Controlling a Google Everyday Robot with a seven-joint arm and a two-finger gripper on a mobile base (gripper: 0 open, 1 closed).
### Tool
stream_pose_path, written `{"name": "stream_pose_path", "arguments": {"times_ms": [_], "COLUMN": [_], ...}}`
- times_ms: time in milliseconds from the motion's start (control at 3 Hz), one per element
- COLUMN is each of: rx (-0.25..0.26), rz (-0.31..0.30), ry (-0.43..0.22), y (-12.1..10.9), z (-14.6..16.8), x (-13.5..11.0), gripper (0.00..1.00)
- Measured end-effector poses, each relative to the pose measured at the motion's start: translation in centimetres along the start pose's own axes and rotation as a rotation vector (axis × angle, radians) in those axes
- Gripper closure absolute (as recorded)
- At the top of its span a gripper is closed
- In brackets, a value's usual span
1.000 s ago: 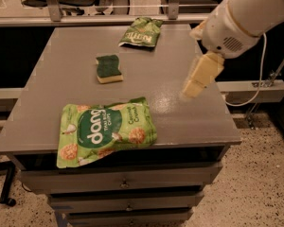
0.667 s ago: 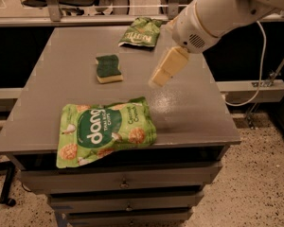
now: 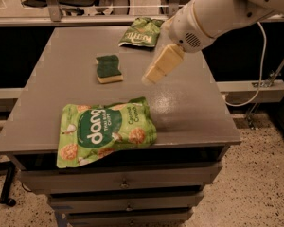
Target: Pick sponge
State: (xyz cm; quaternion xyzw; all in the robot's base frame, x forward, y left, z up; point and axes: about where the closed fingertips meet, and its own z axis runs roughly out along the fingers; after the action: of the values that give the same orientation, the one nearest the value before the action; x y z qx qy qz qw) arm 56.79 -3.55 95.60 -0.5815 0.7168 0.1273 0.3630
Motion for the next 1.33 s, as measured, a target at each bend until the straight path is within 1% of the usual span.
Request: {"name": "stream_pose_path", "arguments": {"times_ms": [333, 667, 1000, 1333], "rx": [-0.04, -0.064, -0.068, -0.032], "rz": [0.09, 0.152, 0.189, 0.217], "ry": [-0.107, -0.171, -0.184, -0.18], "y": [1.0, 1.8, 2.4, 1.3], "z": [3.9, 8.5, 13.1, 16.6], "x": [-2.9, -5.6, -6.8, -6.1], "gripper": [0.0, 0.0, 0.0, 0.0]}}
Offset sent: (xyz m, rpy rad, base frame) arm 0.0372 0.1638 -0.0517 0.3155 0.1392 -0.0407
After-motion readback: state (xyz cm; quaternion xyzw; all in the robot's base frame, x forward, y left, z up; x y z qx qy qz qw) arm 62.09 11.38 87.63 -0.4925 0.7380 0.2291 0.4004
